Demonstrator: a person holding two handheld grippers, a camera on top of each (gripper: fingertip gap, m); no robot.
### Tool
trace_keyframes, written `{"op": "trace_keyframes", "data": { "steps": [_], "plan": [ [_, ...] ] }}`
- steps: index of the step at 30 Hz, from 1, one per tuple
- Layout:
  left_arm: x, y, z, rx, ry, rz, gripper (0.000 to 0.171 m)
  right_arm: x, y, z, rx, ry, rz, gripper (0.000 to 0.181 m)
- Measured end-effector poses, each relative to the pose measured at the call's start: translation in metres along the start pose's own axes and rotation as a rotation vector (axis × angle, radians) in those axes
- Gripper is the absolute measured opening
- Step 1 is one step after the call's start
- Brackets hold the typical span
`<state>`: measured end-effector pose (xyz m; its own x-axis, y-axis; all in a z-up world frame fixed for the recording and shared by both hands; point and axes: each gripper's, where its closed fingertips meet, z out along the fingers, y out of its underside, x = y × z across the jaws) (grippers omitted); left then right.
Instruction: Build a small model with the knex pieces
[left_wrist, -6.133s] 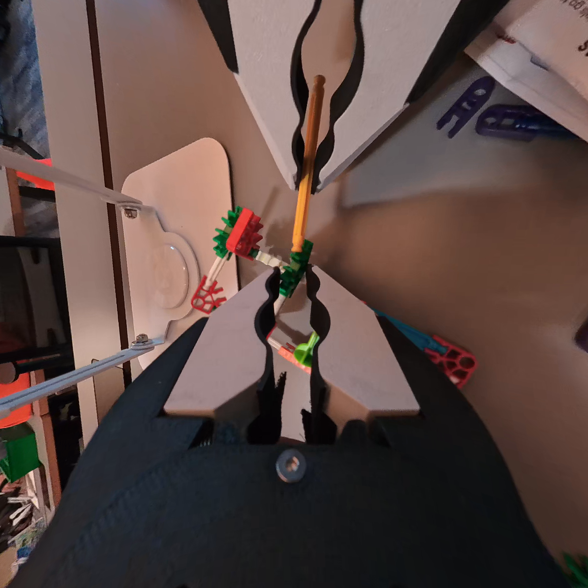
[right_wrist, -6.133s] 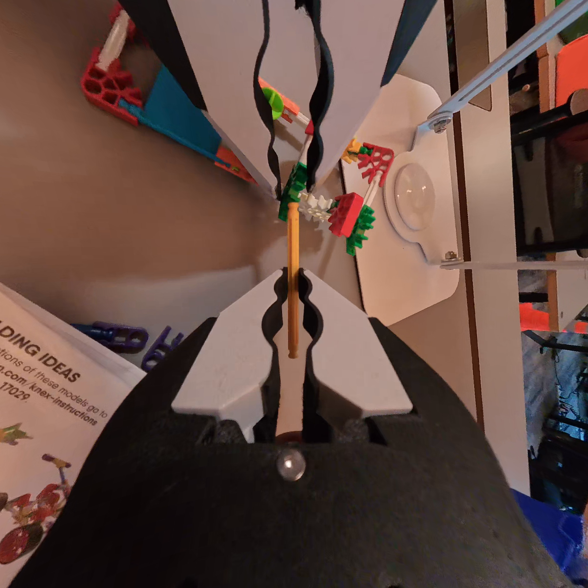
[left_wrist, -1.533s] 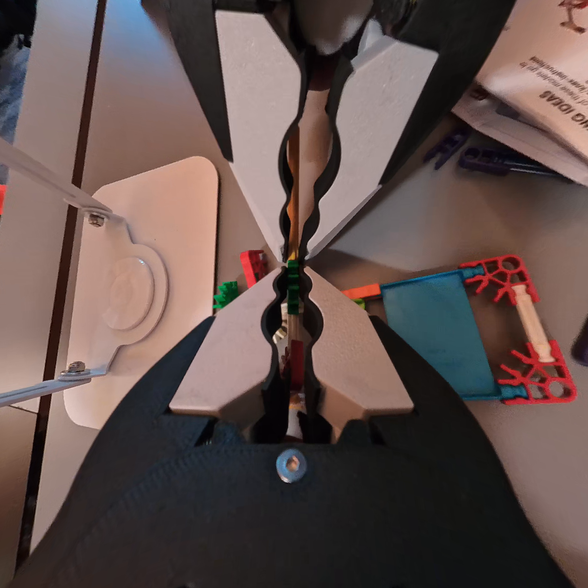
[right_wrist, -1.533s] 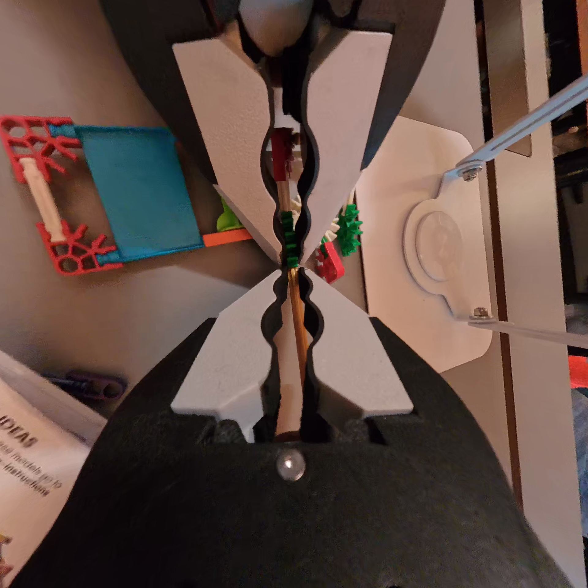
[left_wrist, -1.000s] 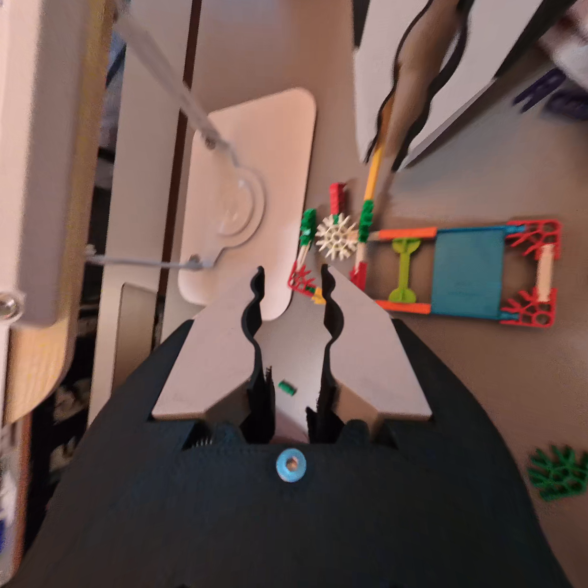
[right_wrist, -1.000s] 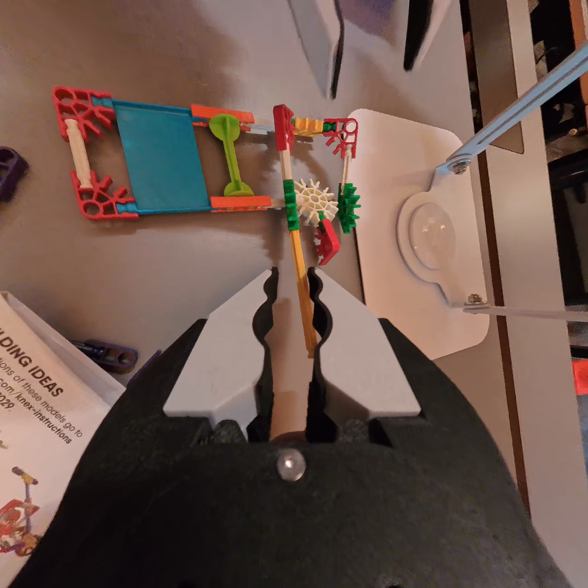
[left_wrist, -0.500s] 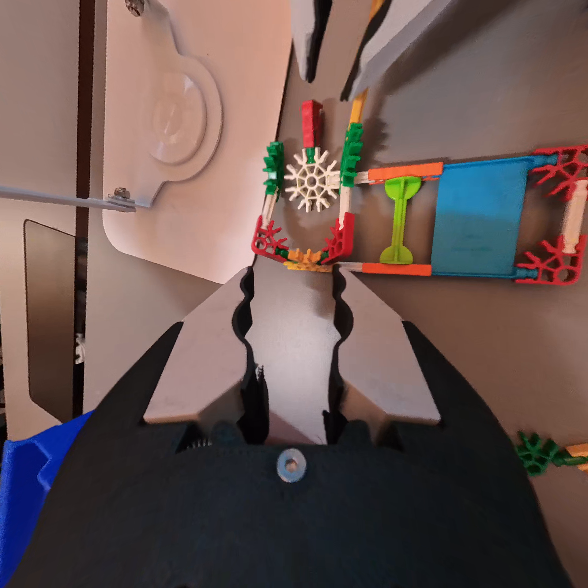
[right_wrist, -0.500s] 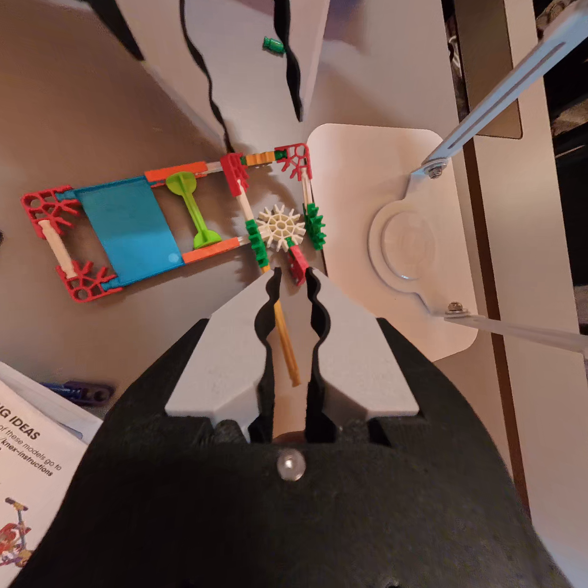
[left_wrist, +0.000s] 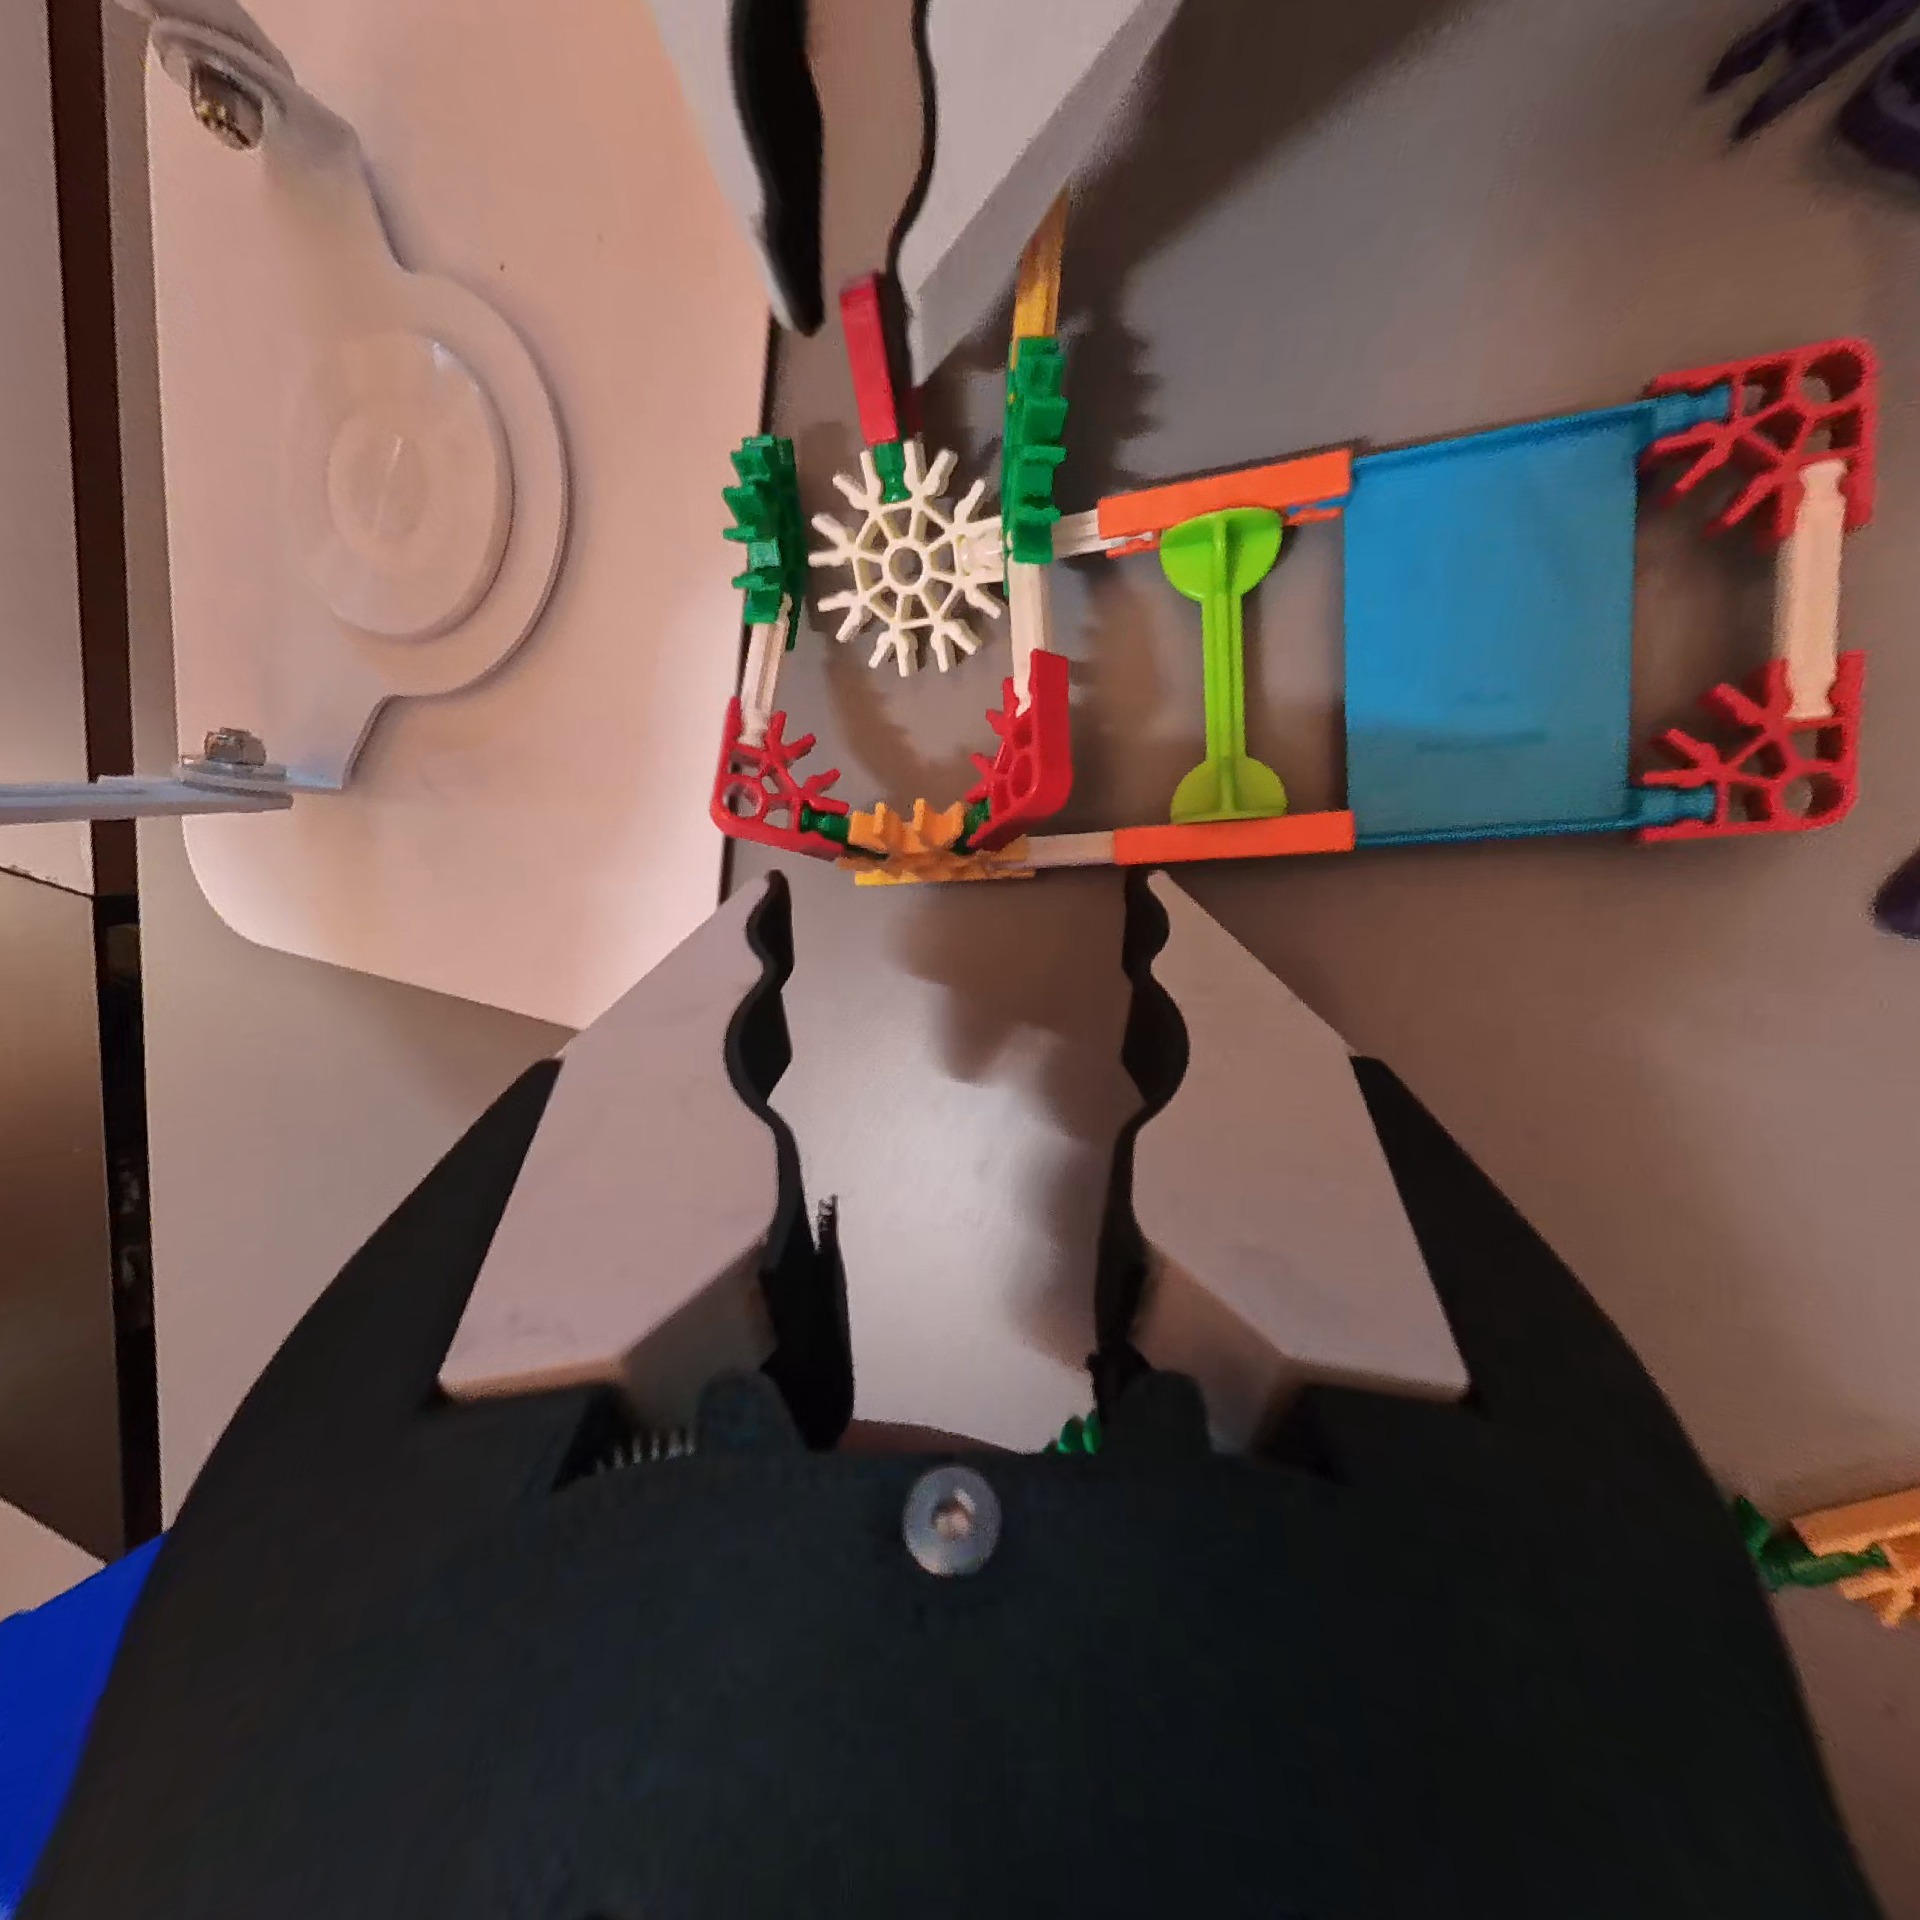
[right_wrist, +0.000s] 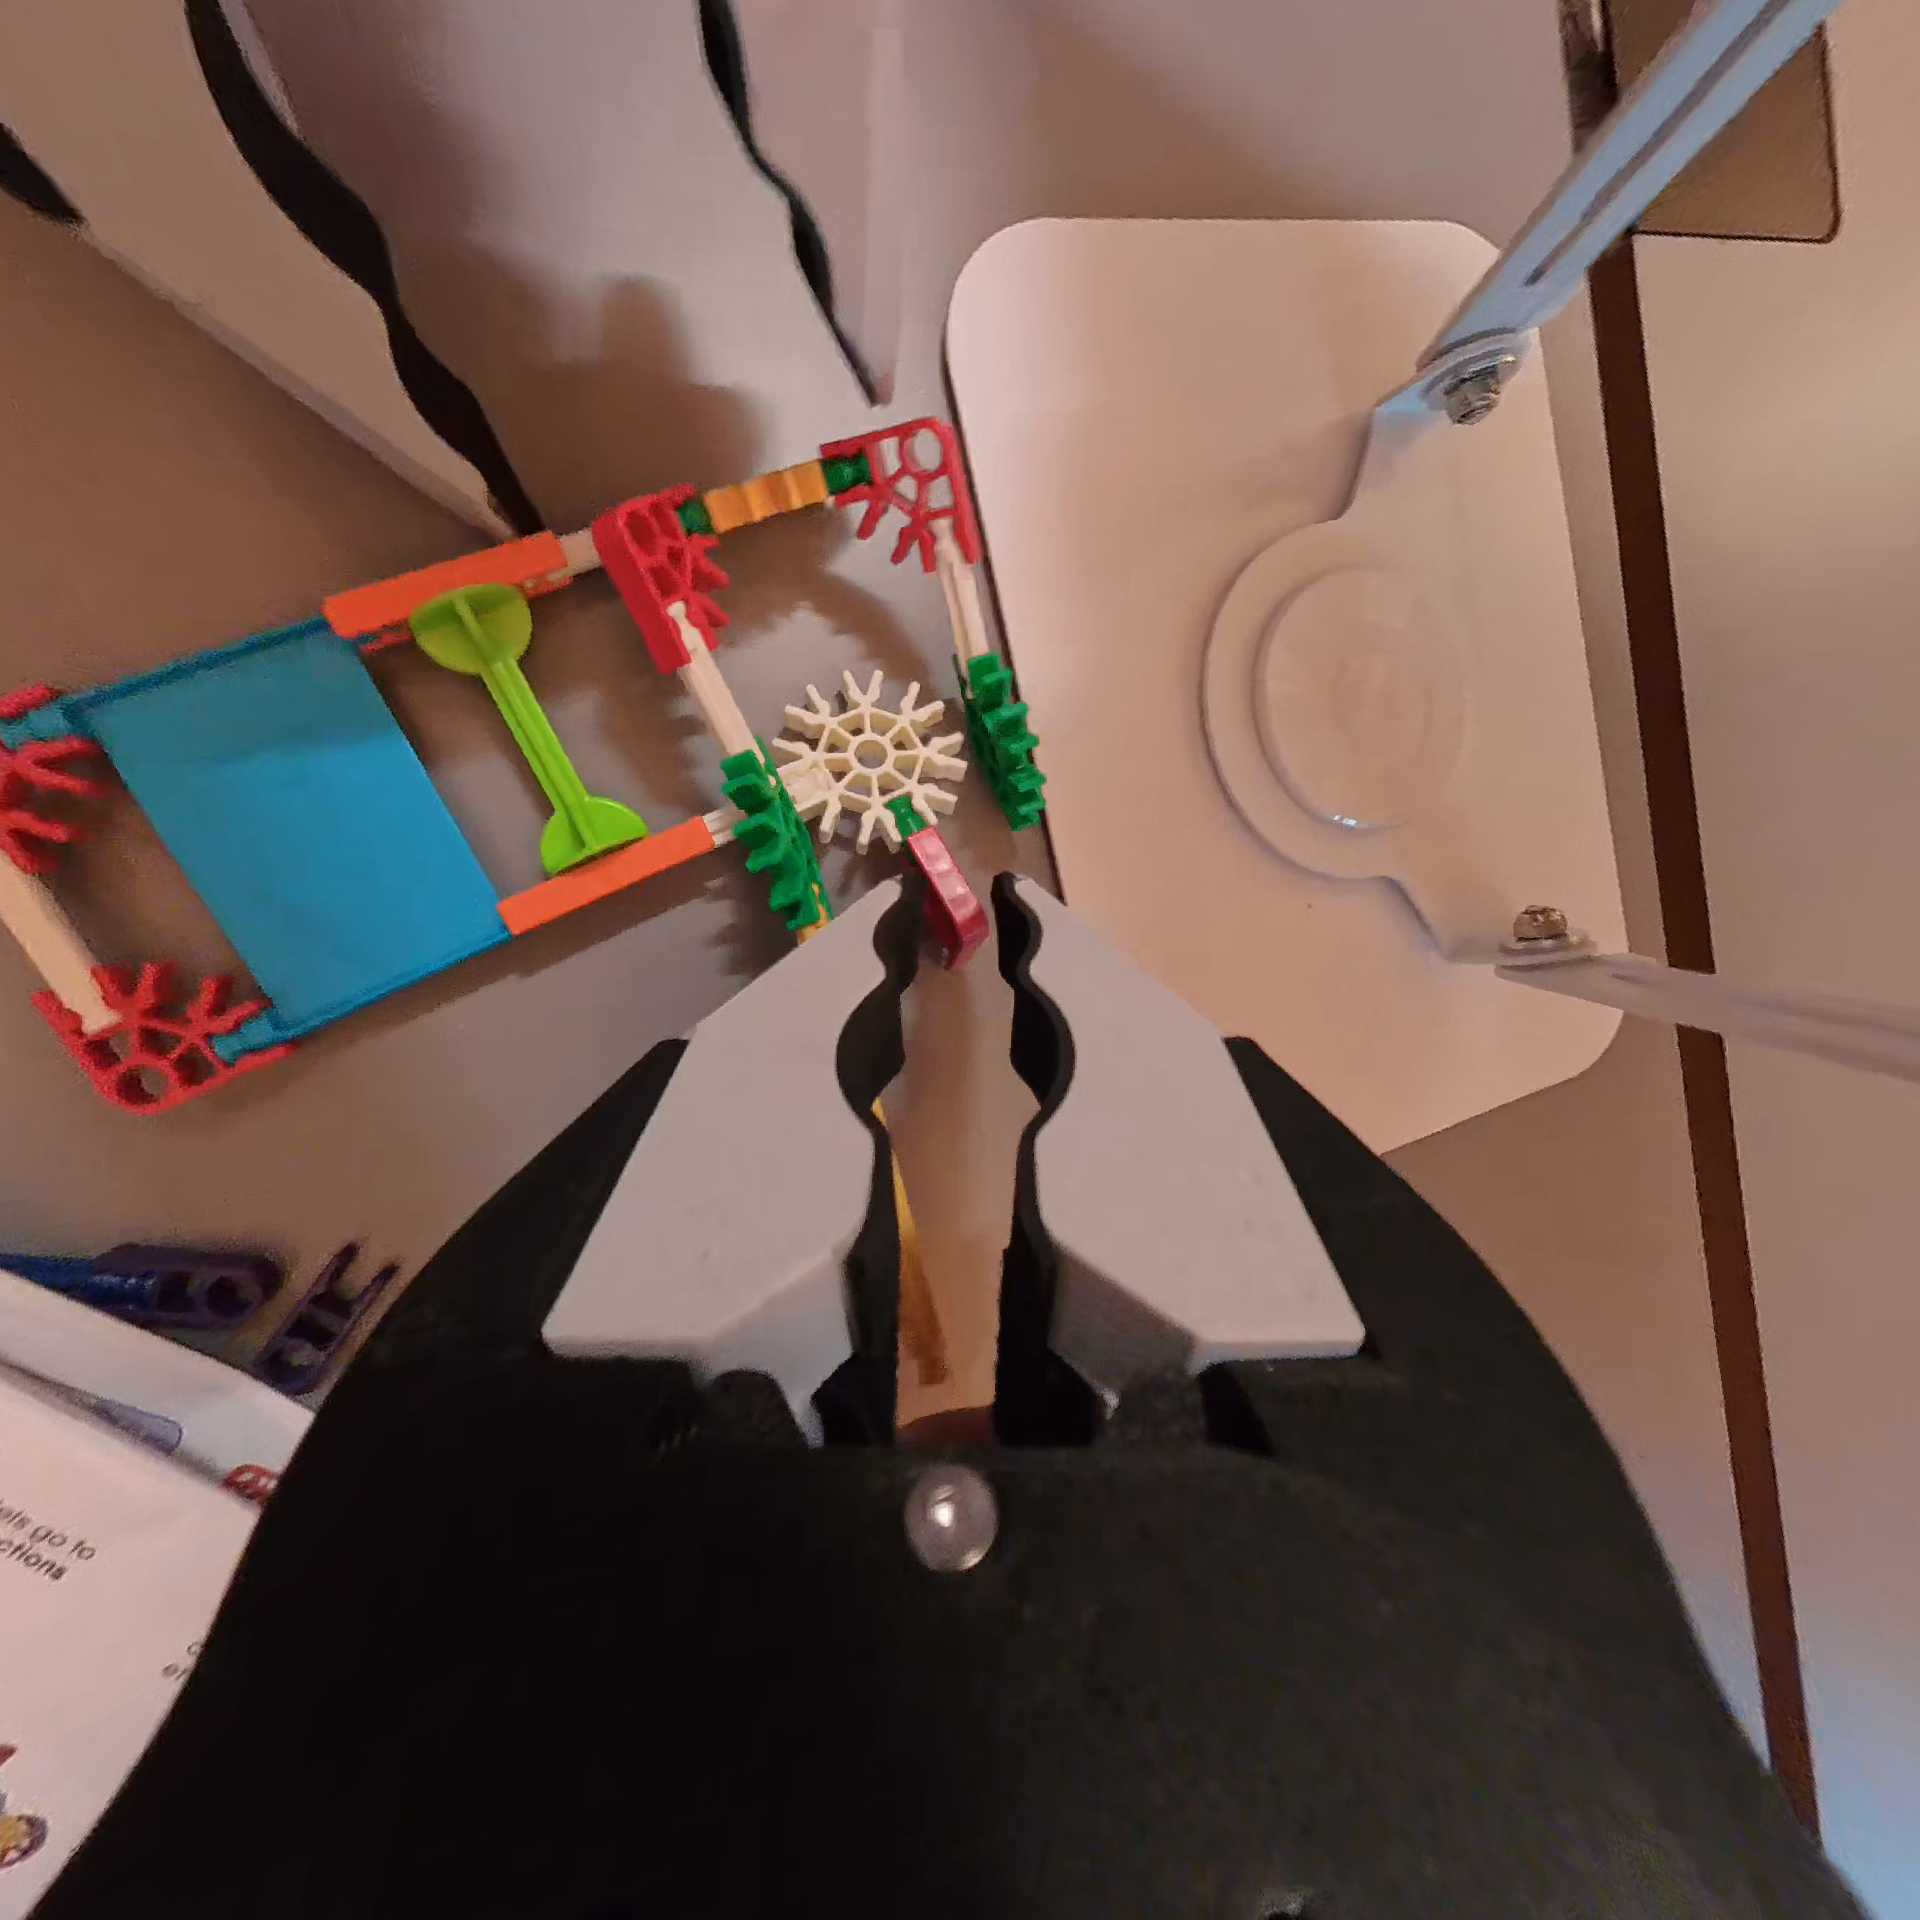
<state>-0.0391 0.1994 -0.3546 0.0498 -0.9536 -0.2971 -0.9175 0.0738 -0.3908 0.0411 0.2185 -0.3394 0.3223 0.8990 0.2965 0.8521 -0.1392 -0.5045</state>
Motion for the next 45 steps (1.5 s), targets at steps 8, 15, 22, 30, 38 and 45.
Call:
{"op": "trace_keyframes", "data": {
  "steps": [8,15,22,30,38,45],
  "plan": [
    [-0.015,-0.006,-0.061,0.008,-0.133,0.064,0.059,0.011,0.012,-0.015,-0.009,0.064,-0.018,0.015],
    [-0.092,0.081,-0.194,-0.009,-0.461,-0.145,0.047,0.021,0.01,-0.03,0.046,0.095,-0.006,0.012],
    [-0.113,0.199,-0.188,-0.143,-0.375,-0.333,0.031,0.015,0.018,-0.023,0.025,0.083,-0.022,0.011],
    [-0.103,0.239,-0.098,-0.237,-0.15,-0.431,0.025,0.009,0.022,-0.013,-0.024,0.092,-0.058,0.01],
    [-0.111,0.245,-0.078,-0.207,-0.115,-0.542,0.0,0.013,0.015,-0.023,0.011,0.108,-0.063,0.01],
    [-0.122,0.227,-0.104,-0.082,-0.206,-0.53,0.0,0.022,0.011,-0.04,0.05,0.136,-0.053,0.009]
  ]
}}
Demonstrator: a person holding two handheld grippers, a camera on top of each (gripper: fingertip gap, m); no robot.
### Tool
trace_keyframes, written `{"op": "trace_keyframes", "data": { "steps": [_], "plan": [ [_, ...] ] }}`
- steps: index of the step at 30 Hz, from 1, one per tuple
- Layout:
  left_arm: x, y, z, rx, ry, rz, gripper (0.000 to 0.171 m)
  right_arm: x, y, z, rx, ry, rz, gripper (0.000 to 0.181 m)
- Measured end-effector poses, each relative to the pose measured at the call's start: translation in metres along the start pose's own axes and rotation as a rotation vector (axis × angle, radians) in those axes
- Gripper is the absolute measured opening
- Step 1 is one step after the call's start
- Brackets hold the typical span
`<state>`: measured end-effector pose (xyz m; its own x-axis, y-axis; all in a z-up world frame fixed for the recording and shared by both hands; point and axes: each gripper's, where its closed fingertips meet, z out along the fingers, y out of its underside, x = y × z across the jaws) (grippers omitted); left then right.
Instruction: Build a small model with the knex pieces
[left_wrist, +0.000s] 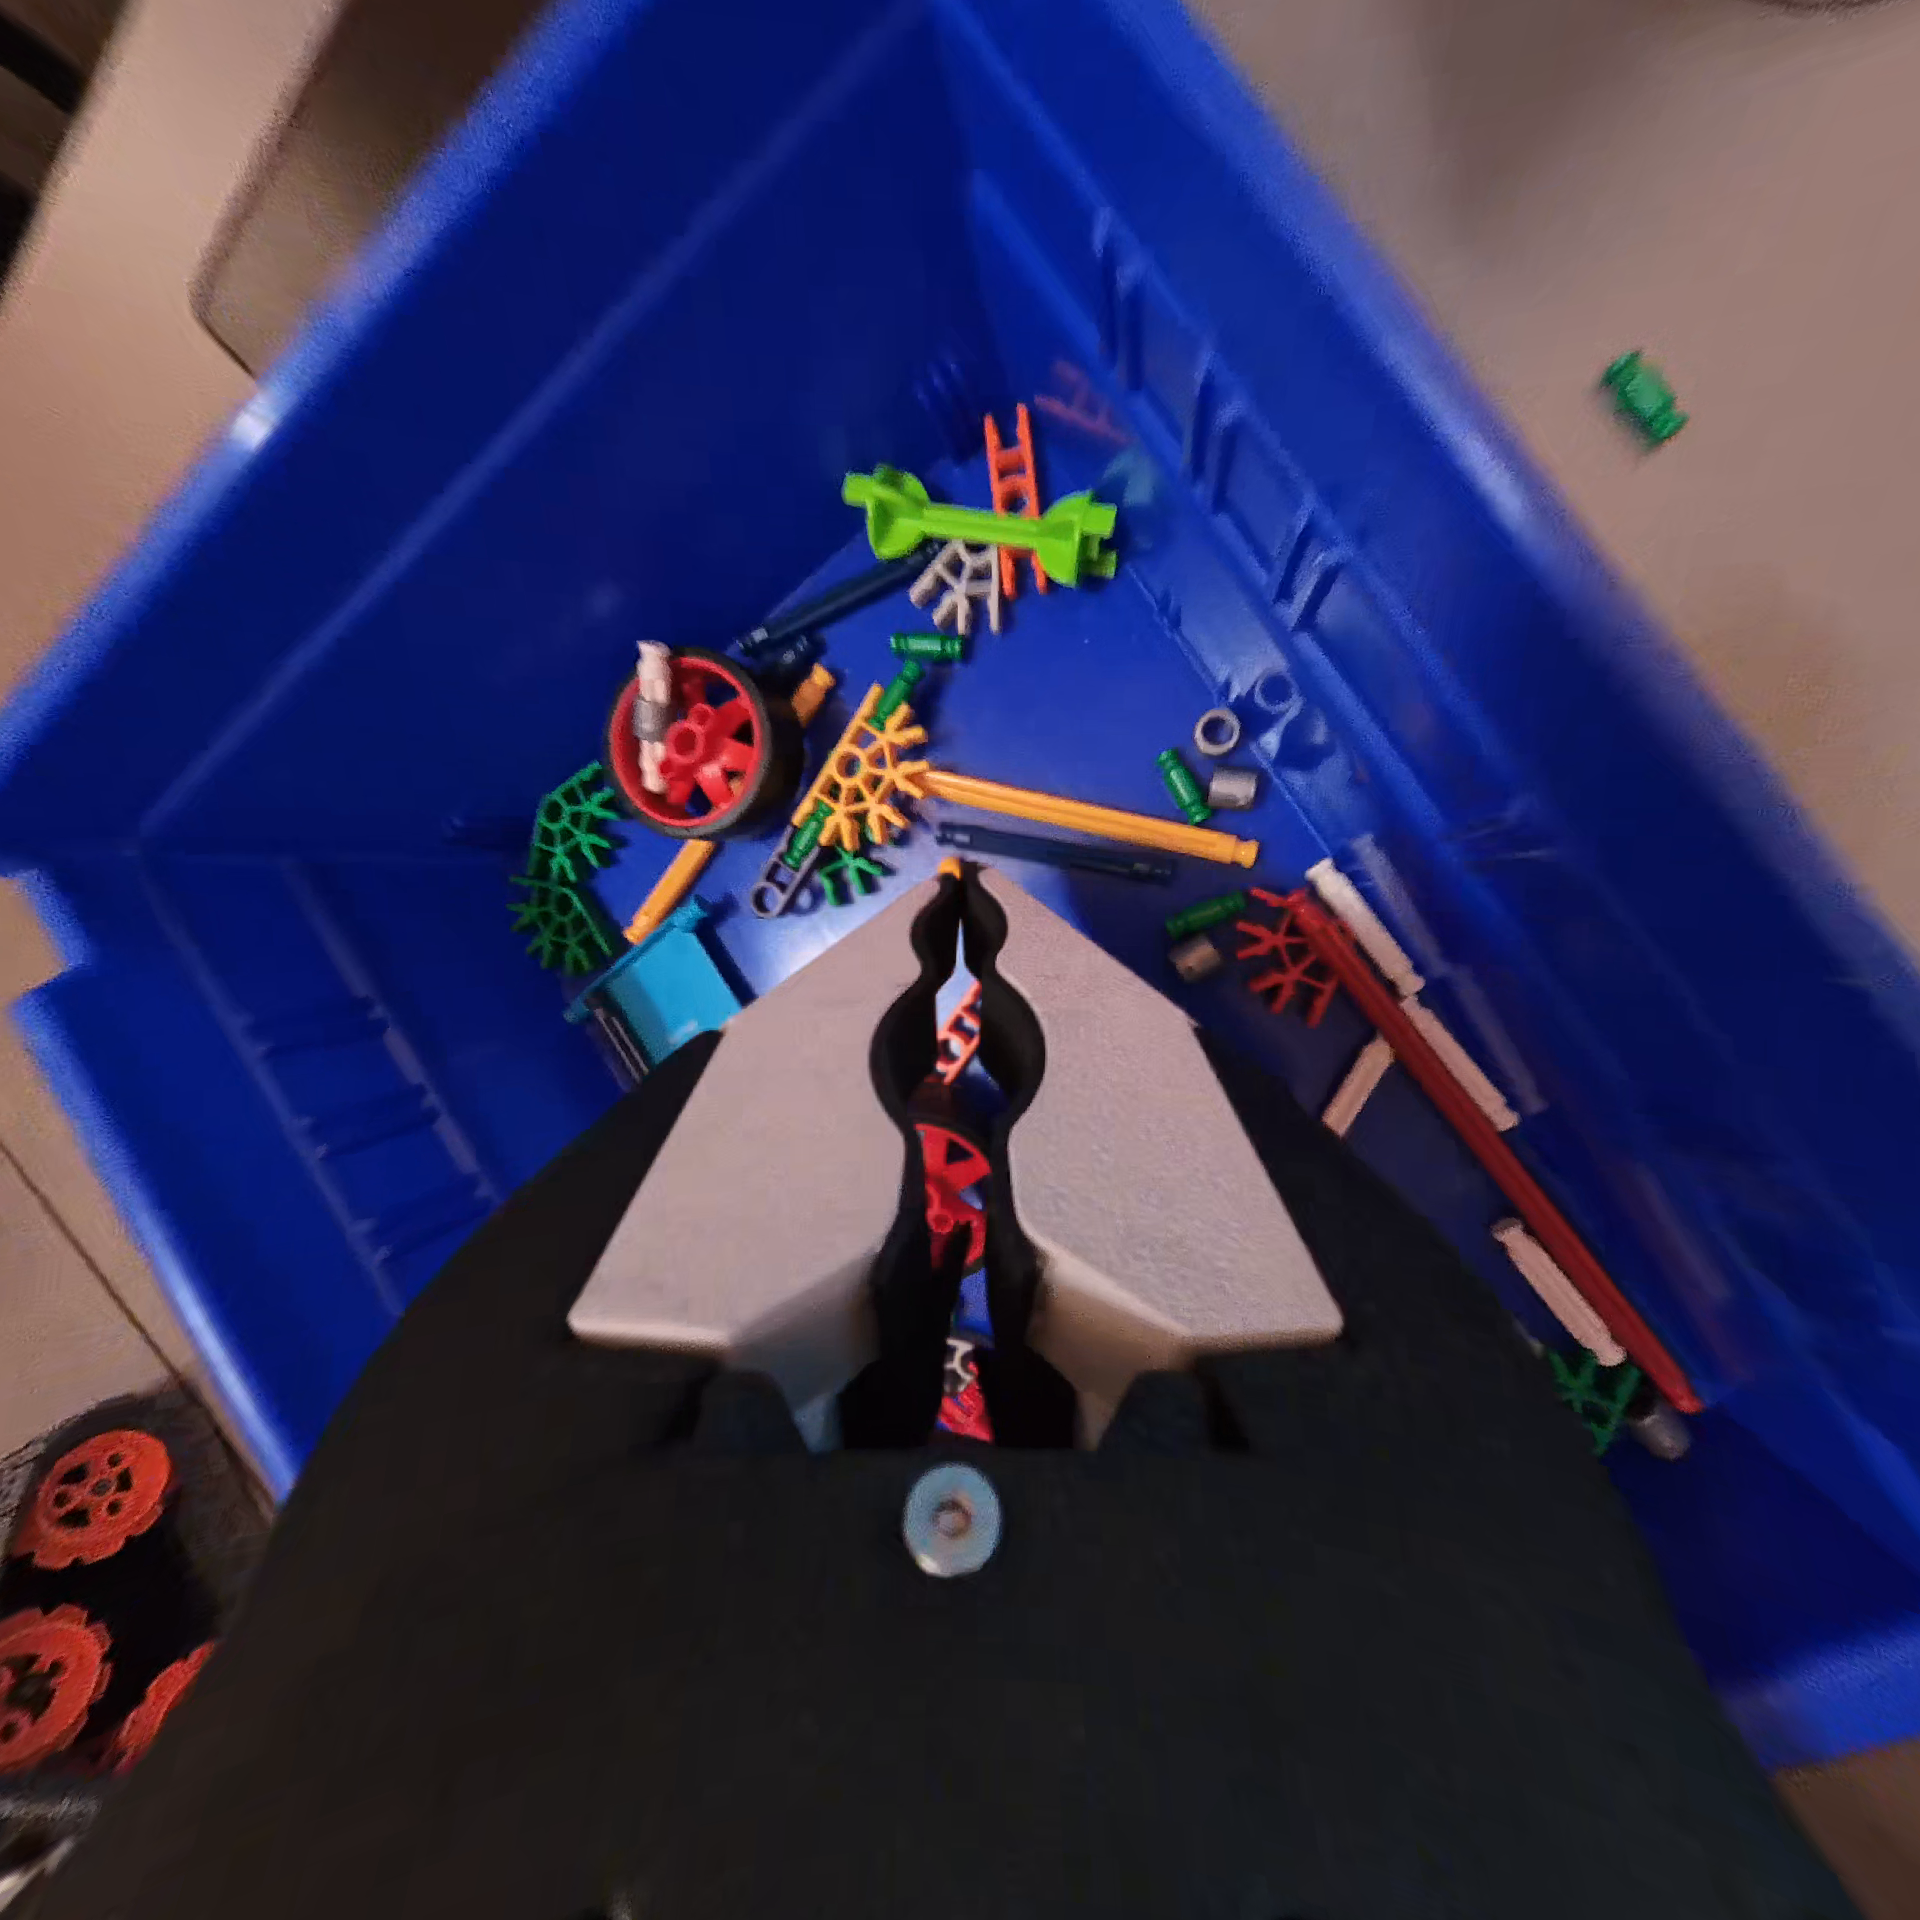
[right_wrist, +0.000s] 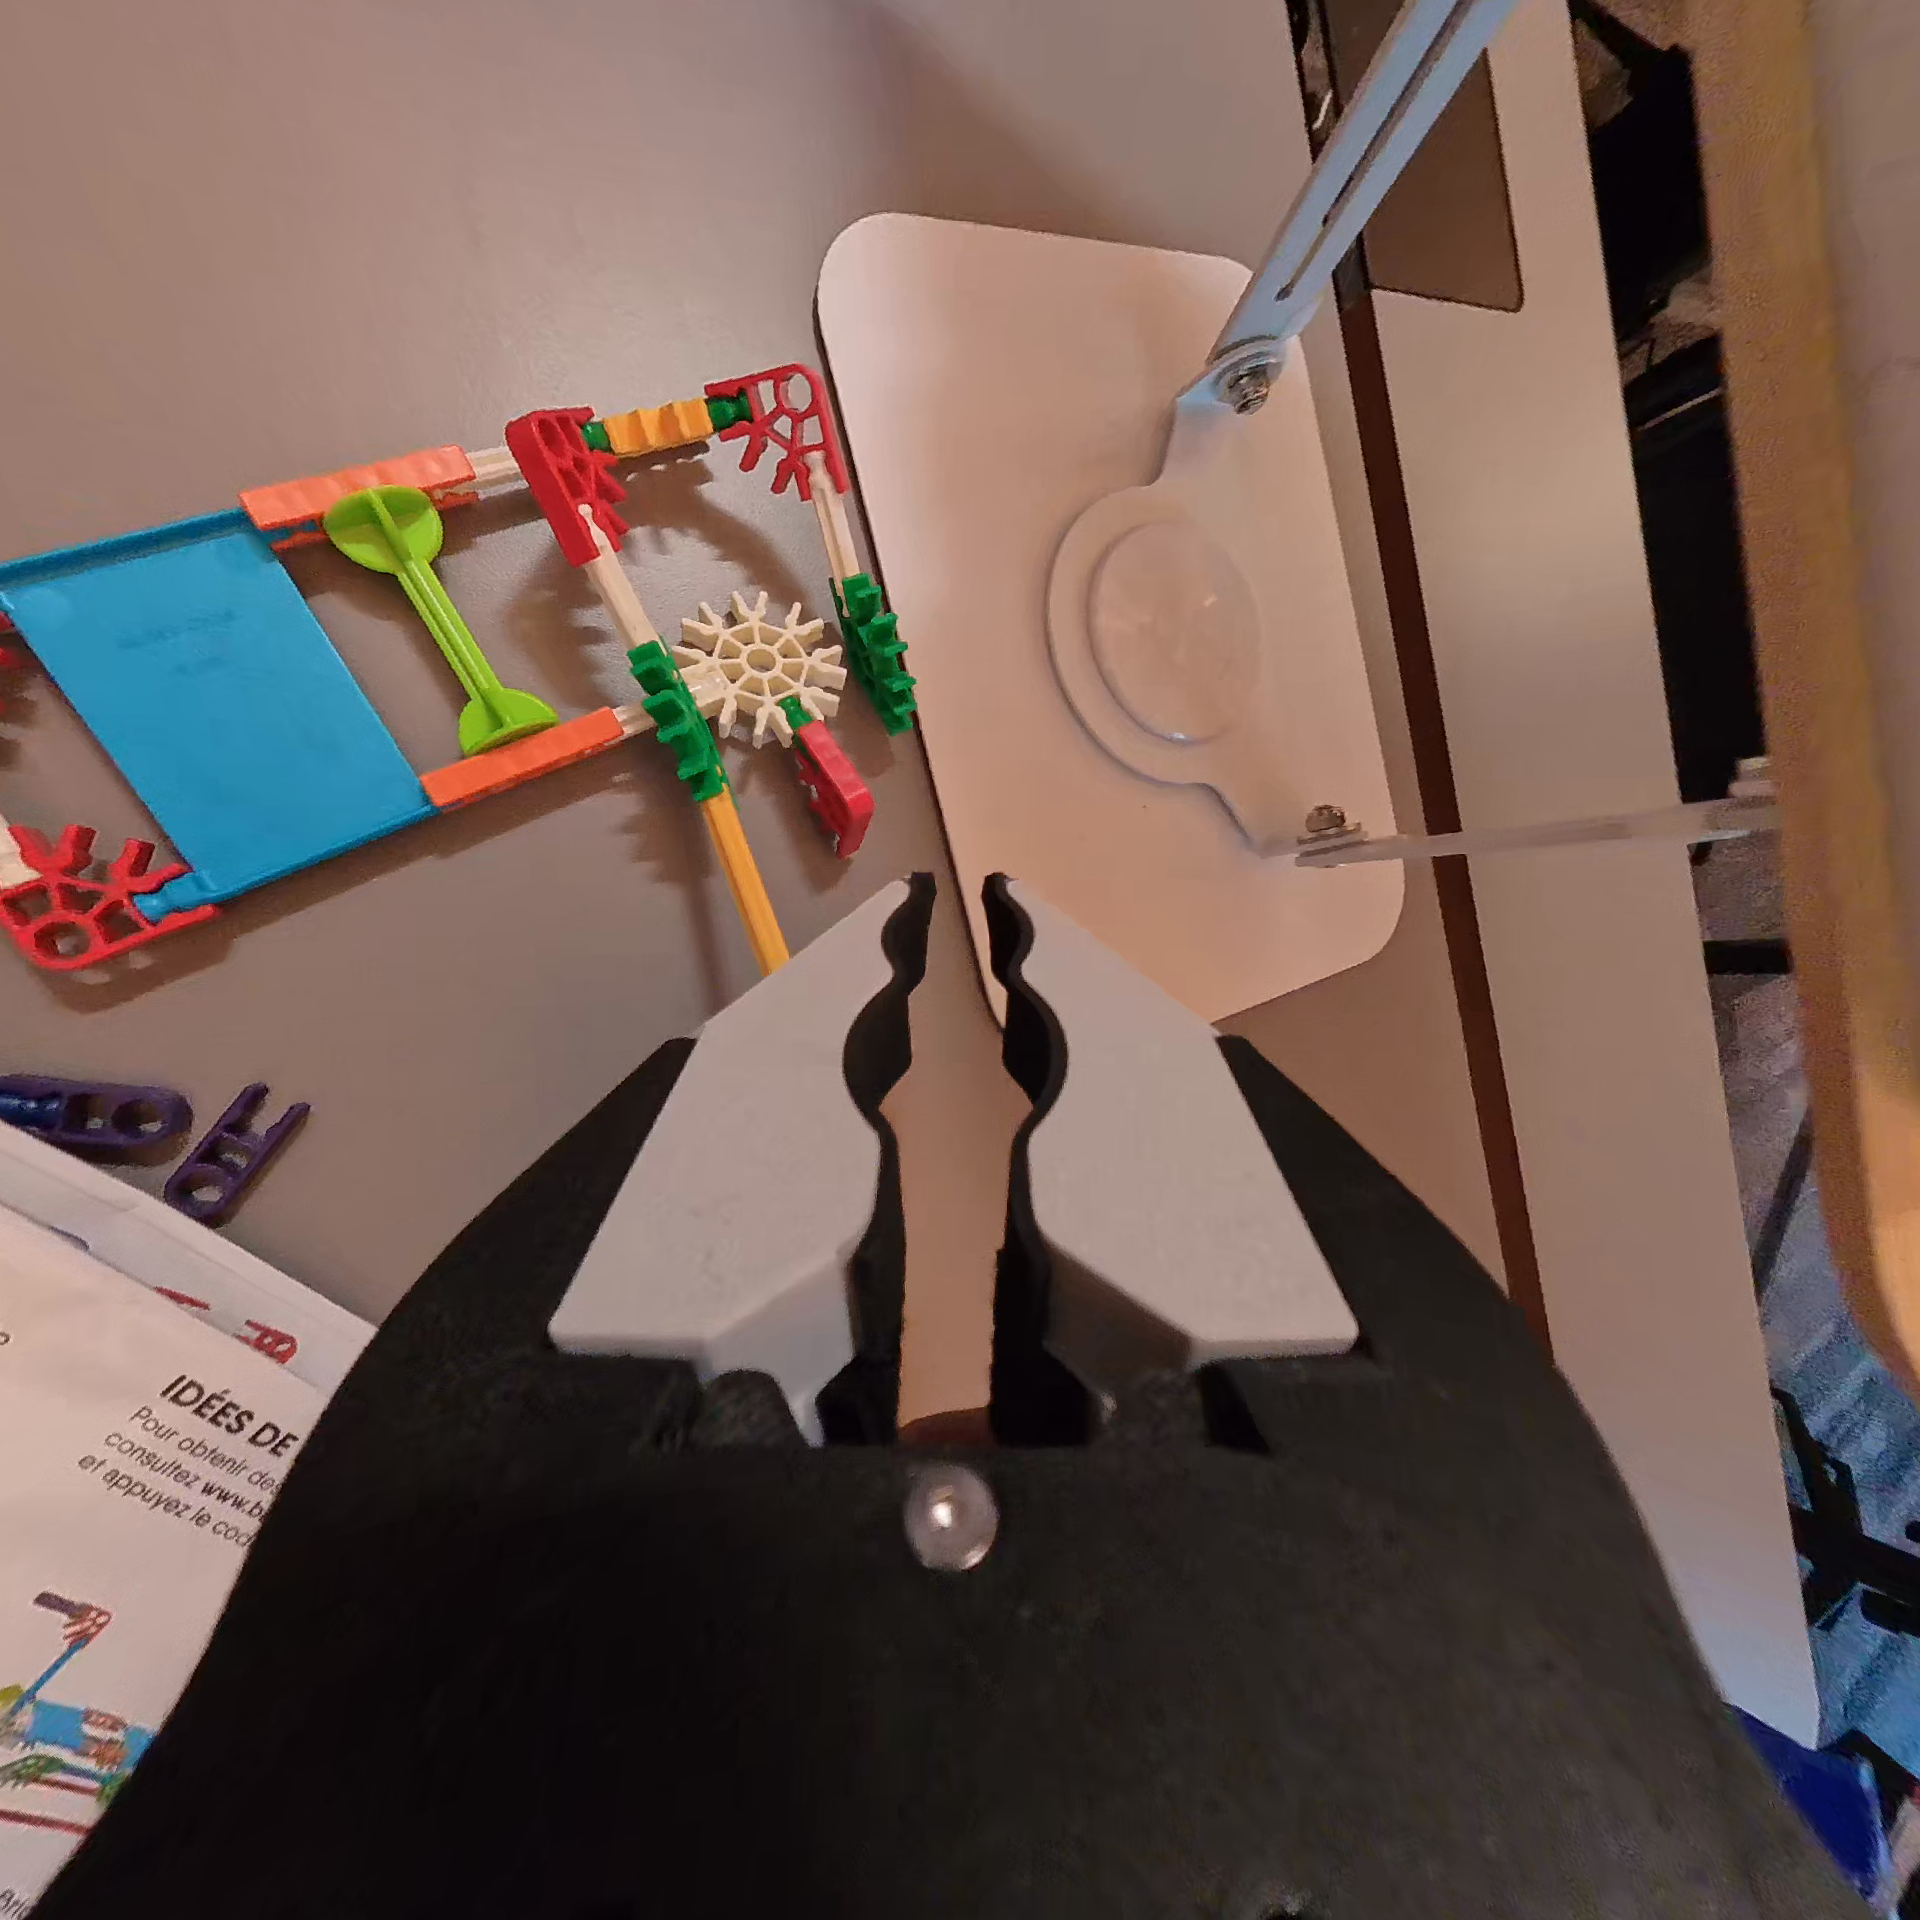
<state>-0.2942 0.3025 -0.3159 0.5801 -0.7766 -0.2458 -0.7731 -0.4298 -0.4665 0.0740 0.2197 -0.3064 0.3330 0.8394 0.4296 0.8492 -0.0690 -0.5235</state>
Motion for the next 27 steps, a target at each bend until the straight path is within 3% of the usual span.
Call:
{"op": "trace_keyframes", "data": {
  "steps": [7,11,16,22,24,27],
  "plan": [
    [0.009,-0.034,-0.048,0.2,0.048,-0.025,0.0,0.002,-0.014,-0.013,0.047,0.017,-0.007,0.008],
    [0.0,-0.004,-0.025,-0.002,-0.026,0.031,0.002,-0.001,-0.013,-0.015,0.041,0.012,-0.01,0.009],
    [0.007,0.012,0.003,-0.073,0.084,-0.06,0.031,-0.004,-0.008,-0.009,0.024,-0.001,-0.009,0.008],
    [0.003,0.03,0.031,-0.179,0.095,-0.099,0.024,-0.006,-0.001,0.0,-0.008,-0.011,-0.009,0.009],
    [0.004,0.023,0.035,-0.143,0.124,-0.143,0.011,-0.006,0.001,0.001,-0.013,-0.013,-0.007,0.009],
    [0.006,0.017,0.038,-0.104,0.146,-0.144,0.005,-0.006,0.003,0.002,-0.017,-0.013,-0.005,0.009]
  ]
}}
